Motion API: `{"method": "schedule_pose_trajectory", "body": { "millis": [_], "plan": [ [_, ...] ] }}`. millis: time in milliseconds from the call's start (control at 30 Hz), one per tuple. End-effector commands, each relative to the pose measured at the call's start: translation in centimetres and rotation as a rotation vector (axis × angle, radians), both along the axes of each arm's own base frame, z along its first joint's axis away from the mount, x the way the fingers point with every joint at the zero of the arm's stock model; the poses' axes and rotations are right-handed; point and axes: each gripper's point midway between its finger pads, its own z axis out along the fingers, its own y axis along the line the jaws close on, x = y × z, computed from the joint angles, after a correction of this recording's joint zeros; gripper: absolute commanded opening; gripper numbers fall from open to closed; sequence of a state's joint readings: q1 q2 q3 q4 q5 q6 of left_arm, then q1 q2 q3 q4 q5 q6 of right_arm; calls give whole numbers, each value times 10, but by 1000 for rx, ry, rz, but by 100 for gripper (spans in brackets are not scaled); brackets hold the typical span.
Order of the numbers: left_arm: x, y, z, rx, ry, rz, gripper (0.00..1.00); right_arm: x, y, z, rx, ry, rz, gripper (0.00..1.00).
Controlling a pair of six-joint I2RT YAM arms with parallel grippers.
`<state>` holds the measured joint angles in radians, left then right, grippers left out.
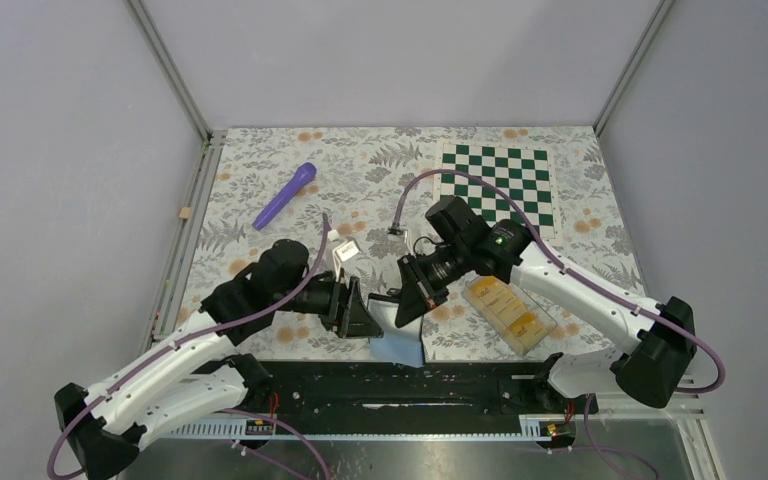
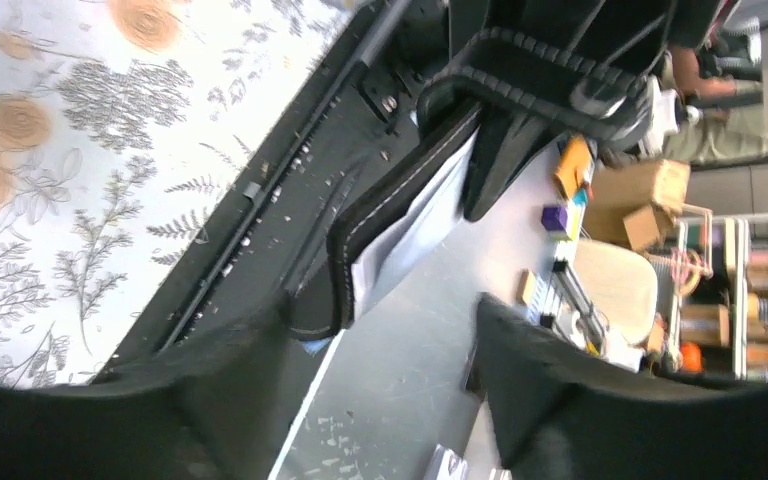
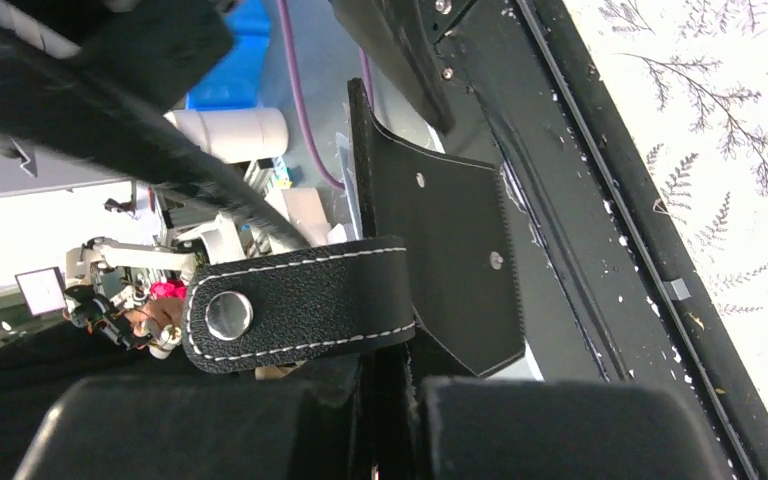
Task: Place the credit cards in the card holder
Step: Turn over the card slot in the card holder, then place the card holder at the center of the board.
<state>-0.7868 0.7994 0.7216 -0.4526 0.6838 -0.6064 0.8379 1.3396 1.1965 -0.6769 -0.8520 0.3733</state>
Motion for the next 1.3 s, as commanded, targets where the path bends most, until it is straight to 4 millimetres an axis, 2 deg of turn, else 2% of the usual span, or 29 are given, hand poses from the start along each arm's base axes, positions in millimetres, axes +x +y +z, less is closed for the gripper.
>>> {"method": "schedule_pose_trajectory", "body": {
  "millis": [0, 67, 167, 333, 467, 600, 733, 833, 900, 967, 1000, 1100, 1133, 1267],
  "plan": [
    [36, 11, 27, 27, -181, 189, 80, 5, 0, -3, -18, -14, -60, 0],
    [50, 21, 35, 47, -231, 285, 91, 16, 5, -10, -38, -19, -130, 0],
    [67, 37, 47, 54, -290, 427, 98, 34, 15, -20, -45, -5, -238, 0],
    [83, 59, 59, 45, -336, 595, 99, 70, 42, -29, 32, 44, -449, 0],
    [82, 62, 64, 35, -355, 598, 99, 104, 56, -46, 93, 96, -656, 0],
    [78, 58, 58, 46, -338, 566, 99, 128, 52, -71, 108, 107, -841, 0],
    [74, 50, 45, 69, -293, 524, 99, 134, 41, -102, 60, 121, -932, 0],
    [74, 47, 35, 79, -267, 512, 99, 121, 31, -132, -8, 145, -966, 2],
    [74, 44, 32, 78, -258, 505, 99, 112, 21, -150, -64, 155, -988, 12],
    [75, 43, 29, 85, -247, 507, 99, 104, 7, -161, -117, 164, -1018, 16],
    [75, 43, 27, 89, -241, 507, 99, 101, -1, -165, -144, 166, -1034, 22],
    [76, 44, 18, 110, -219, 520, 99, 91, -21, -166, -215, 146, -1051, 54],
    [76, 44, 13, 121, -208, 524, 99, 89, -24, -163, -228, 136, -1042, 62],
    [75, 47, -5, 170, -151, 542, 99, 78, -40, -156, -314, 87, -997, 80]
  ]
}}
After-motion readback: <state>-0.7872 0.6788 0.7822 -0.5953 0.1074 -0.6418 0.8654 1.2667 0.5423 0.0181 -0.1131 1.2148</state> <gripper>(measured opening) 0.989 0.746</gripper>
